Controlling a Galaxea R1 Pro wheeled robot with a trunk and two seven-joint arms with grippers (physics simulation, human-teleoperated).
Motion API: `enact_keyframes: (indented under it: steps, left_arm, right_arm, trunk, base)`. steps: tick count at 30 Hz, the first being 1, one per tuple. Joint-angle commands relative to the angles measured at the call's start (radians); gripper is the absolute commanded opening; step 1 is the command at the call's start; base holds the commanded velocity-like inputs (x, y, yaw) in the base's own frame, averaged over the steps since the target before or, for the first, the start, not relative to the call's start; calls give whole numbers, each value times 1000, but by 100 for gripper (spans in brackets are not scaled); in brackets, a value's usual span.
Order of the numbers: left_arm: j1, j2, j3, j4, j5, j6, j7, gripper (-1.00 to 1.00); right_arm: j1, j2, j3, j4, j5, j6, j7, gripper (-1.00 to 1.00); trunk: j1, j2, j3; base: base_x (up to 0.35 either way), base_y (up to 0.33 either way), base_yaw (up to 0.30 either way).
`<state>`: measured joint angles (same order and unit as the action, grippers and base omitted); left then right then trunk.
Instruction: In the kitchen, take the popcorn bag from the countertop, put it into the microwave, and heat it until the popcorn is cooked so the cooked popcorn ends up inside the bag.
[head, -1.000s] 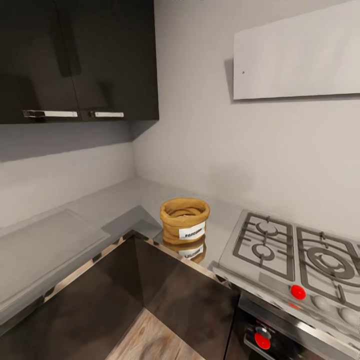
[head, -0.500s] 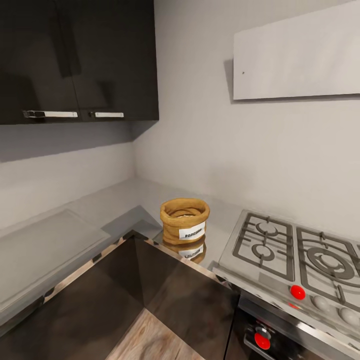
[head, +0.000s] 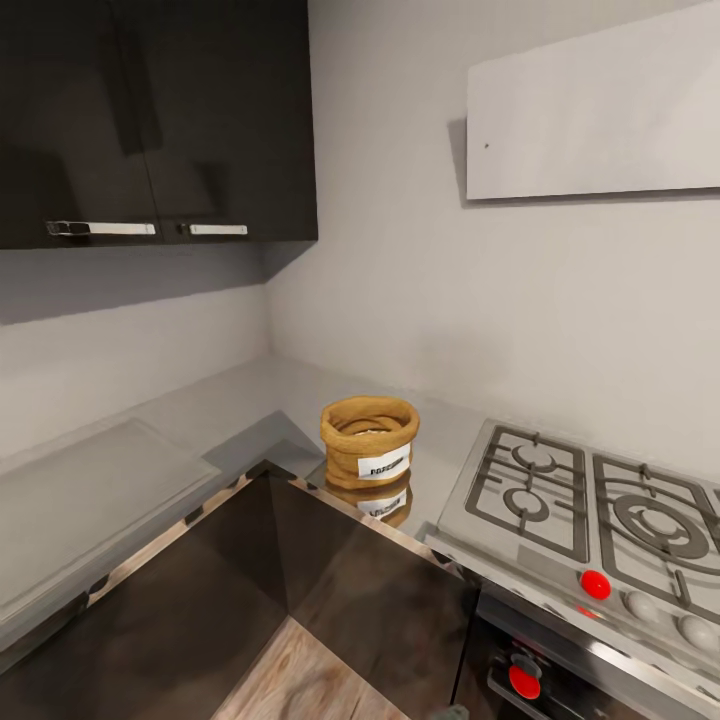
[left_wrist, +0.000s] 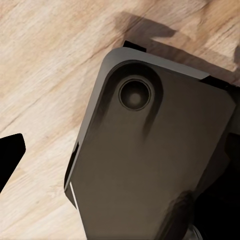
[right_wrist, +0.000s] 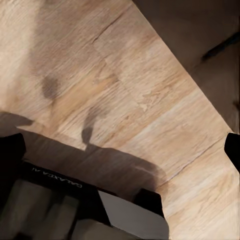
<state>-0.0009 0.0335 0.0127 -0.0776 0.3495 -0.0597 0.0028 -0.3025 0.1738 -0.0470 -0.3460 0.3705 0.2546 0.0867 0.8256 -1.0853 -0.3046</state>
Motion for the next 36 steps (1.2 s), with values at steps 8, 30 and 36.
enact_keyframes:
  steps: [8,30,36]
  left_arm:
    - [0,-1,1,-1,3,-2,0,100]
    - [0,-1,0,0,2,-1,0,100]
    - [0,-1,0,0,2,-2,0,100]
  right_arm:
    - [0,1,113,-521,7,365,189,100]
    - [-382,1,195,-1001,-3,793,283,100]
    - [-512,1,95,-1000,3,793,279,100]
  trunk:
    - [0,-1,-1]
    - [0,-1,-1]
    - [0,-1,-1]
  base:
    - [0,0,0]
    - [0,0,0]
    - [0,0,0]
